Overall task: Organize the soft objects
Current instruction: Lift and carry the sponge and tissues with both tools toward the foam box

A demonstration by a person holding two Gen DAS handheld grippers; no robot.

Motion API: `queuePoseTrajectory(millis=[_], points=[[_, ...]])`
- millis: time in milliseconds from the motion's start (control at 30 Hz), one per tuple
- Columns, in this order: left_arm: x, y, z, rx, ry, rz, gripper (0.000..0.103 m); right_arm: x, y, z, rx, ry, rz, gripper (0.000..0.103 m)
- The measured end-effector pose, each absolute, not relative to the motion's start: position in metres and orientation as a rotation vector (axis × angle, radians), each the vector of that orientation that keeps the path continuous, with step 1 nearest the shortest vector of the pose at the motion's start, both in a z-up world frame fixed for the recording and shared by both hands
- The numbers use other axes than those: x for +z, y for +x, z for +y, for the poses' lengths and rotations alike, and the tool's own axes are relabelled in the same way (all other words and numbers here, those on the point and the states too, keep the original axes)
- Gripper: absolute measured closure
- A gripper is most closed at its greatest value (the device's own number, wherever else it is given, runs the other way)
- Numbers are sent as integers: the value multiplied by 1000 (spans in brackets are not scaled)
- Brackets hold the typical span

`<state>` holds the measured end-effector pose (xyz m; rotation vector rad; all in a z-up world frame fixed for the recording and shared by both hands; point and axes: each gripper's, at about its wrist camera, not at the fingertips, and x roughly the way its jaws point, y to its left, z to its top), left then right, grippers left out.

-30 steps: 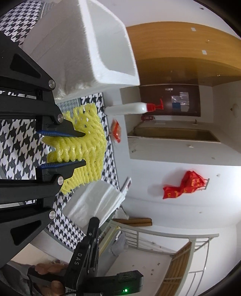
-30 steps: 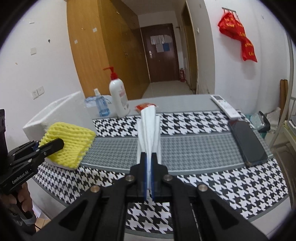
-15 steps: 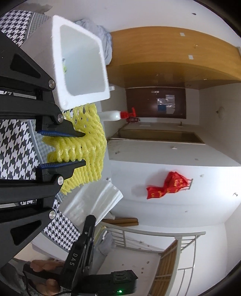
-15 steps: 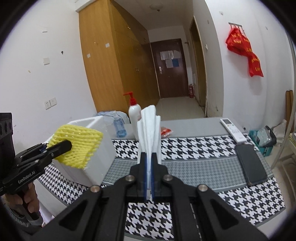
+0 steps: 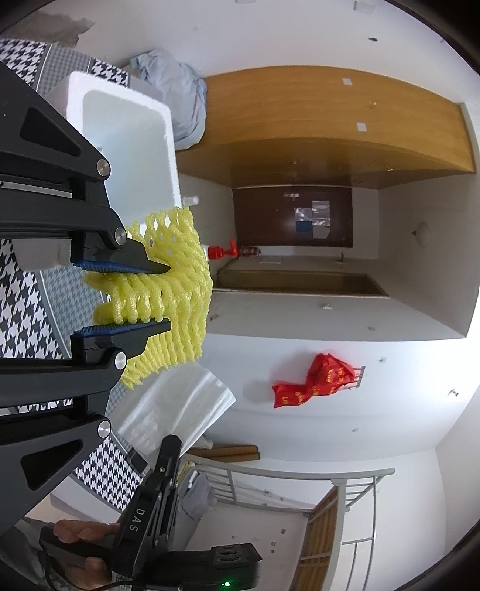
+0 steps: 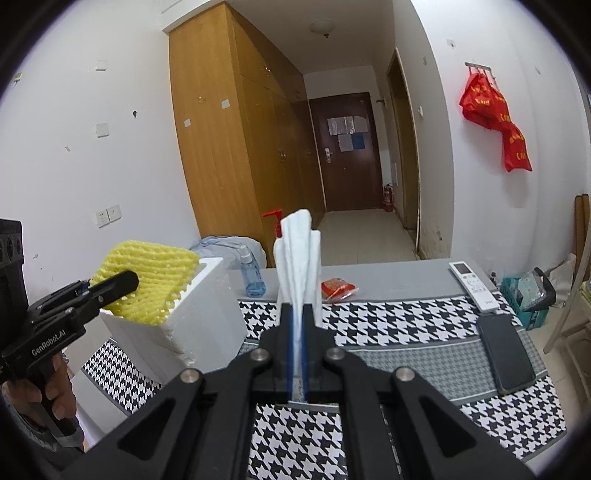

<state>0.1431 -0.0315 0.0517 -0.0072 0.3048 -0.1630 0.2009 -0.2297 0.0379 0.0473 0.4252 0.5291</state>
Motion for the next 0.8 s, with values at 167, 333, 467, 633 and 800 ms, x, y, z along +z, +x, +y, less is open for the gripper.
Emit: queuePoseTrajectory(millis=[167, 333, 467, 633, 800], points=[[57, 138, -29, -152, 0, 284, 80, 40, 202, -223, 538, 43, 419, 98], [60, 139, -19, -109, -7, 272, 80, 44, 202, -214, 561, 35, 405, 98], [61, 140, -9, -71, -10, 267, 80, 49, 204, -205, 587, 27, 395, 98], [63, 143, 3, -27, -7, 267, 80, 53, 207, -190, 626, 22, 386, 98], [66, 140, 17, 2, -15, 259, 80, 53, 211, -174, 659, 15, 388, 98]])
